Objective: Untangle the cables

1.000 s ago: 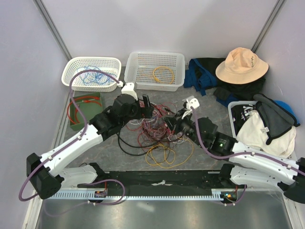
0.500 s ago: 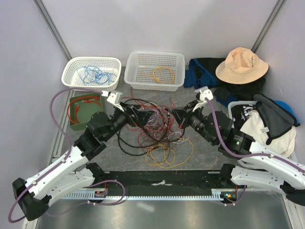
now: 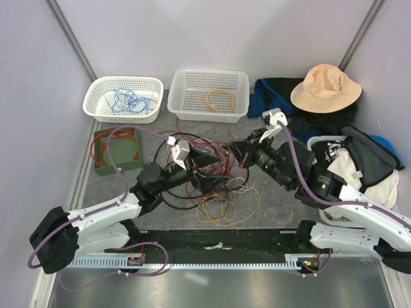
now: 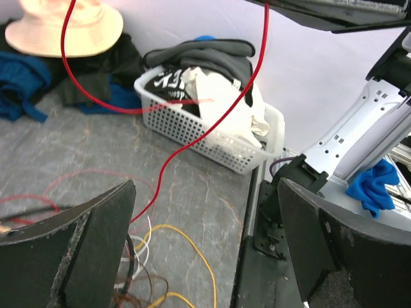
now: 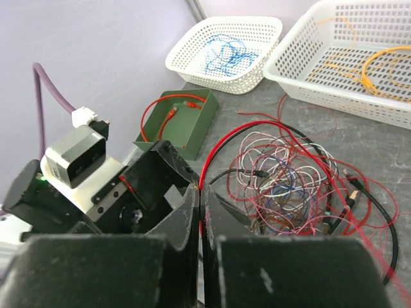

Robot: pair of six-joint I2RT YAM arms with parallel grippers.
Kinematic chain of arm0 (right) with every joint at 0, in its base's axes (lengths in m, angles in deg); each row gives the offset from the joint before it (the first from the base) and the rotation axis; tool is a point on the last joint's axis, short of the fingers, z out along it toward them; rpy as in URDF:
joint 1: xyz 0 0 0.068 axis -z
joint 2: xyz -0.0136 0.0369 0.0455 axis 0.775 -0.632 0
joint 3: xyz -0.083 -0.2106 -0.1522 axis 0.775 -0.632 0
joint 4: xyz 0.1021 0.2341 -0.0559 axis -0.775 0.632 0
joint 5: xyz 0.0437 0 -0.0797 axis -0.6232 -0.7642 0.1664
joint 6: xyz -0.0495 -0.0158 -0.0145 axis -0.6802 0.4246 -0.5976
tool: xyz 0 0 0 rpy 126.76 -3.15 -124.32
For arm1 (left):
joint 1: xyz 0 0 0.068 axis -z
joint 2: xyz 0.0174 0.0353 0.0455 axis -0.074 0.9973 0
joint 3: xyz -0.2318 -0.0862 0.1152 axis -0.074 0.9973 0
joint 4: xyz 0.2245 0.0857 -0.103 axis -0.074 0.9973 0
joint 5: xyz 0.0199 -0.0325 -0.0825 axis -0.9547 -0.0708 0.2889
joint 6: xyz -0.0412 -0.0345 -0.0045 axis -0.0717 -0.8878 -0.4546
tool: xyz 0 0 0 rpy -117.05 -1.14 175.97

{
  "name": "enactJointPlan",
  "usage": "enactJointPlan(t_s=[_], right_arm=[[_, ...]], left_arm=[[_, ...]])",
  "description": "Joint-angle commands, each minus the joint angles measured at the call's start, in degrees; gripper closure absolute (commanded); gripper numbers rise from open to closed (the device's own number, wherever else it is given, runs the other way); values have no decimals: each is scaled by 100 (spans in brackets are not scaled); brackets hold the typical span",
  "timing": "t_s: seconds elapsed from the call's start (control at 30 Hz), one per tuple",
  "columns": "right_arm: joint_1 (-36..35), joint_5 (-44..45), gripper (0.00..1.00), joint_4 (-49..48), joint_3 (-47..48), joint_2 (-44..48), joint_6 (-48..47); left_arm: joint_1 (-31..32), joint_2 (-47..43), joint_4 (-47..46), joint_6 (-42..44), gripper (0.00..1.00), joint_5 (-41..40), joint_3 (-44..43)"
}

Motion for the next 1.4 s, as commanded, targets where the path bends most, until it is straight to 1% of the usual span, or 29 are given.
enactJointPlan(t_s=[0.0,0.13,0.17,0.33,0.4,0.43,0.47,0.53,0.57,0.6,0.63,0.67,0.7,0.73,0.77,0.8,0.83,0.87,0.93,0.97,1.03,1.07,1.1,1.13,1.17,1.2,1.23,1.27,1.37], right_arm=[[20,-214,100,41,489,-130,238],[11,-381,100,42,586,-201,343],[11,-416,100,42,595,-209,369],[20,-504,100,41,639,-218,449],[11,-557,100,33,647,-209,475],[11,-548,100,41,639,-201,475],[11,-539,100,59,639,-183,467],[20,-409,100,94,604,-78,432],[2,-347,100,138,595,-43,414],[11,-259,96,182,543,53,379],[11,-128,62,217,525,98,265],[11,-4,44,313,498,150,221],[11,136,29,384,437,255,194],[11,277,11,463,402,335,168],[20,609,5,559,341,405,115],[11,769,2,586,183,571,89],[11,1031,2,604,86,660,71],[11,1121,2,595,-106,843,45],[11,1288,2,560,-292,976,44],[11,1402,2,551,-458,1082,18],[11,1429,2,525,-591,1144,-8],[11,1455,2,516,-705,1179,-34],[20,1456,2,507,-758,1197,-52],[11,1464,2,490,-811,1206,-61],[11,1456,2,472,-907,1232,-70],[11,1404,2,437,-969,1241,-96],[11,1386,2,376,-1031,1258,-96],[2,1385,2,341,-1144,1276,-87],[2,1289,2,121,-1382,1276,-131]], left_arm=[[66,434,-1723,462,2,96,-65],[66,814,-1794,629,4,-115,-285],[66,875,-1829,647,8,-124,-320],[58,1358,-1847,761,20,-150,-601],[66,1464,-1873,788,36,-168,-680],[66,1499,-1864,805,46,-168,-698],[66,1535,-1838,814,70,-159,-724],[66,1500,-1585,797,98,-272,-742],[66,1361,-1453,779,98,-360,-751],[66,1255,-1260,761,98,-561,-759],[66,1123,-658,613,98,-737,-803],[58,930,36,438,98,-974,-899],[-3,633,887,236,98,-1403,-1422],[-91,551,1818,-18,98,-1485,-1863],[-196,542,3559,-64,98,-1530,-2319],[-432,542,4072,-117,98,-1591,-2977],[-591,524,4895,-292,98,-1531,-3235],[-967,489,5138,-398,98,-1417,-3595],[-1321,331,5692,-758,98,-1354,-3922],[-1653,287,6190,-829,98,-1354,-4280],[-1919,217,6624,-786,98,-1529,-4686],[-2094,208,7078,-725,98,-1678,-5141],[-2165,208,7248,-576,98,-2028,-5380],[-2236,260,7476,-505,98,-2214,-5887],[-2367,304,7835,-426,98,-2512,-6162],[-2412,365,8013,-277,98,-2619,-6426],[-2456,470,8145,-215,98,-2733,-6907],[-2491,532,8225,-153,98,-2873,-7121],[-2509,831,8550,-21,98,-2971,-7999]])
